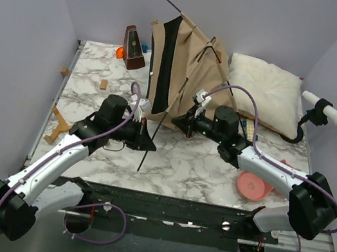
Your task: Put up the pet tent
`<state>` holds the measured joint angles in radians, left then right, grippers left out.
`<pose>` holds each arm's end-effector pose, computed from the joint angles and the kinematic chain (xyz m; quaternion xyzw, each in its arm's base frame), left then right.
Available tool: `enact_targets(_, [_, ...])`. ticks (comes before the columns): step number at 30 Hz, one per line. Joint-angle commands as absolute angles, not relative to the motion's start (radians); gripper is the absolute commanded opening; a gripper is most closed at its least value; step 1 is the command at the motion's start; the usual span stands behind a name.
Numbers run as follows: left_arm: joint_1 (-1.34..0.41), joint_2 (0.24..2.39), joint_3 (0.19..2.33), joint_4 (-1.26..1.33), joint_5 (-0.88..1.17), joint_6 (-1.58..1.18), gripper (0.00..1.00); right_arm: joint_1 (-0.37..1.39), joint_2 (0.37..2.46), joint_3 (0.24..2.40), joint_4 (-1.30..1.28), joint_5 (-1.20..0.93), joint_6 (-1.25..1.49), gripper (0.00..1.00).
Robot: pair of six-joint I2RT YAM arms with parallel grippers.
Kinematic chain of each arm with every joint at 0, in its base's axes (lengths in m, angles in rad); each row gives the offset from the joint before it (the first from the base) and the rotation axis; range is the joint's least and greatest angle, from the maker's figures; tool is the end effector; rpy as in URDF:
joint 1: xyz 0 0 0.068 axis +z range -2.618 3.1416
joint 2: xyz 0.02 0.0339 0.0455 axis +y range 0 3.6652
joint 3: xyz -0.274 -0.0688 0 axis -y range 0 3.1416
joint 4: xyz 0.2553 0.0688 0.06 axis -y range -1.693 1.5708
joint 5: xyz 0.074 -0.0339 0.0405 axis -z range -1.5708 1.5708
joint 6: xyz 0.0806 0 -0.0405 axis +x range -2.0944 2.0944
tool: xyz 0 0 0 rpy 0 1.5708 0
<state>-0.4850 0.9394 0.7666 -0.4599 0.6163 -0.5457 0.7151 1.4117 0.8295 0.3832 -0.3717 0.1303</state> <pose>0.1842 -0.1497 0.2672 0.1112 0.8538 -0.4477 0.2415 0.2594 0.2640 0.2643 -0.3313 0.6945 0.3858 0.5090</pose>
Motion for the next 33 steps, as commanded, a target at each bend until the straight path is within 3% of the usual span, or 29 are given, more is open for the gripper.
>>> enact_targets(1, [-0.425, 0.996, 0.882, -0.327, 0.596, -0.478, 0.0, 0.768, 1.438, 0.82, 0.176, -0.471, 0.117, 0.01])
enact_targets(22, [-0.348, 1.298, 1.169, -0.296, 0.772, -0.355, 0.0, 0.834, 1.471, 0.851, 0.002, -0.532, 0.074, 0.01])
enact_targets(33, [-0.312, 1.437, 1.308, -0.338, 0.742, -0.254, 0.0, 0.836, 1.468, 0.852, 0.024, -0.595, 0.089, 0.01])
